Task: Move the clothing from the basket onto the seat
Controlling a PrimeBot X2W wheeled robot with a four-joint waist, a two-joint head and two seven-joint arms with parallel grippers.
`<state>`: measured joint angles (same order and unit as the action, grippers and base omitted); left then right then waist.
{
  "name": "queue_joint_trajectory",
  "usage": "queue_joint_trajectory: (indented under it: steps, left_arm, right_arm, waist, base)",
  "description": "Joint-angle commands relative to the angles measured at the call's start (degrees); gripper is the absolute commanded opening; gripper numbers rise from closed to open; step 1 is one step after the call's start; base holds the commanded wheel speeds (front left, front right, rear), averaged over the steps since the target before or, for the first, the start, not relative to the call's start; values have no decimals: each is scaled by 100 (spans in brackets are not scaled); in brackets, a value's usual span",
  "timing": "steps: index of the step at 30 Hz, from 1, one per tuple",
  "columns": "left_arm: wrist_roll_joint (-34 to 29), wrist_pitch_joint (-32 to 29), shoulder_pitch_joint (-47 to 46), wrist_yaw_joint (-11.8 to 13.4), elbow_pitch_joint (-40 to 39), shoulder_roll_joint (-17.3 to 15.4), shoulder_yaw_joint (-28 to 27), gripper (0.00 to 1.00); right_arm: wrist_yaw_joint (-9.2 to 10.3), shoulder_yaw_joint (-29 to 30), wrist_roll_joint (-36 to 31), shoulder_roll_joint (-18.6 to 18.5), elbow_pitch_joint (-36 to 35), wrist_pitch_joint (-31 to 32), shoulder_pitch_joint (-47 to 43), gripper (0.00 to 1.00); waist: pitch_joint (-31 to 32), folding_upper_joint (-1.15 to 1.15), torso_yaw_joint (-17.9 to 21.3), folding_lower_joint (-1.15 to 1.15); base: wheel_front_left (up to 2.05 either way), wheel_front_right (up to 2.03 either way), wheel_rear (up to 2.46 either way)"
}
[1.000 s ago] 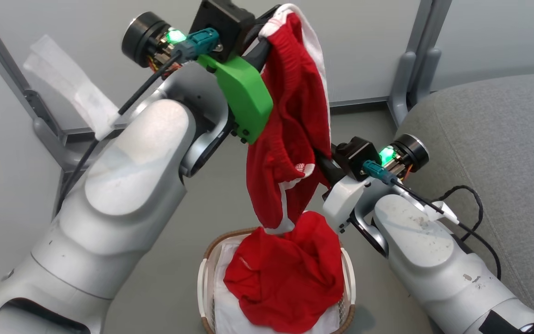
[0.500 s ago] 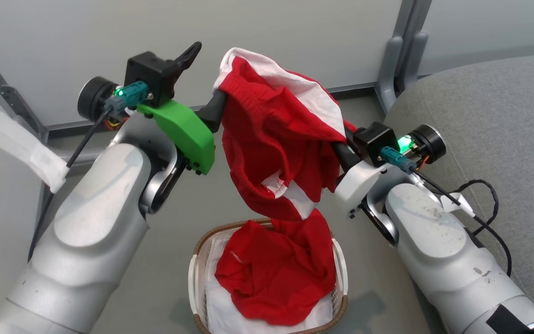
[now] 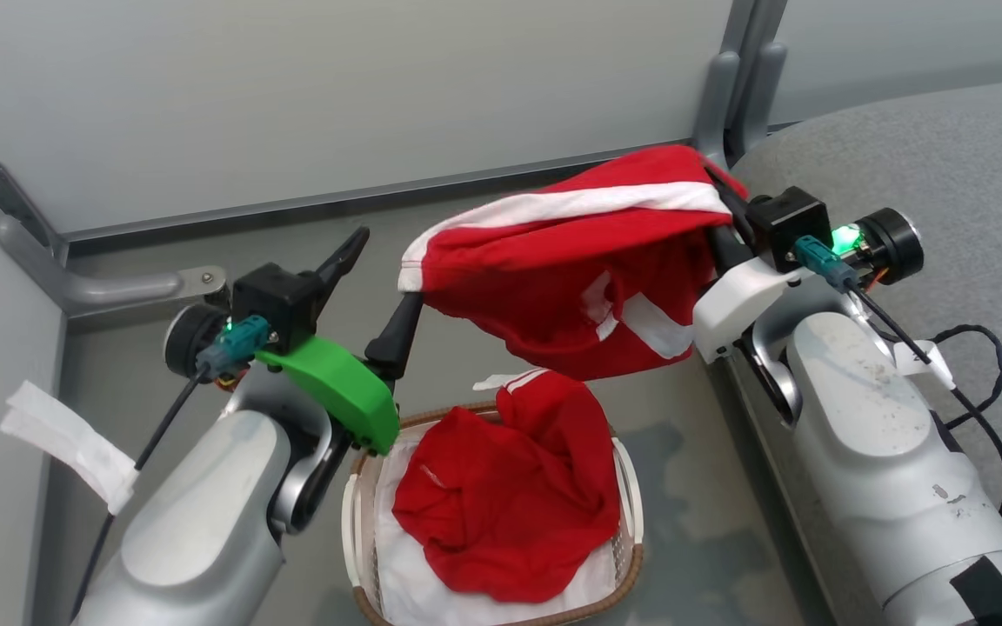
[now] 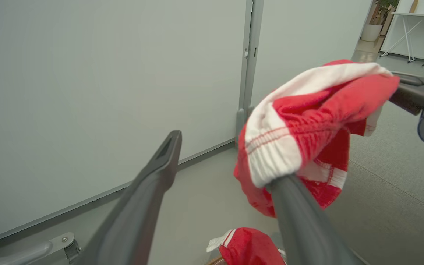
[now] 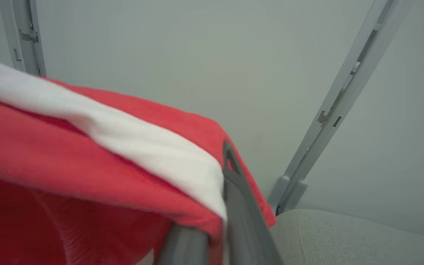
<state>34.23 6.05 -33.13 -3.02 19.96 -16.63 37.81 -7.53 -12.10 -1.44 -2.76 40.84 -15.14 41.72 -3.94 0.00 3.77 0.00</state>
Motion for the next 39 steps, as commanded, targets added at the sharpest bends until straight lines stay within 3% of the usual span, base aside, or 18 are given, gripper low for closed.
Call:
queue_joint_trajectory:
  steps: [1, 12, 17, 28, 39]
  left_arm:
    - [36, 53, 188, 54, -62, 6, 20, 100]
    - [49, 240, 768, 152, -313, 86, 220, 100]
    - [-73, 519, 816, 76, -343, 142, 318, 100]
    - [-163, 750, 847, 22, -141, 263, 431, 100]
    - [-345, 823, 760, 35, -167, 164, 501, 100]
  right_arm:
    - [8, 121, -87, -40, -46, -2, -73, 0]
    - [7, 751, -460, -199, -311, -2, -317, 0]
    - [8, 884, -508, -252, -517, -2, -513, 0]
    - [7, 947, -325, -103, -1365, -2, -1103, 0]
    - [8, 958, -123, -29, -1999, -2, -1540, 0]
  waist:
    - [-11, 0, 27, 0]
    - [-113, 0, 270, 0]
    - [-192, 0, 472, 0]
    - [-458, 0, 1284, 0]
    - [-836, 0, 2113, 0]
  base:
    - [0, 0, 0]
    - [0, 0, 0]
    - [0, 0, 0]
    - [0, 0, 0]
    - [0, 0, 0]
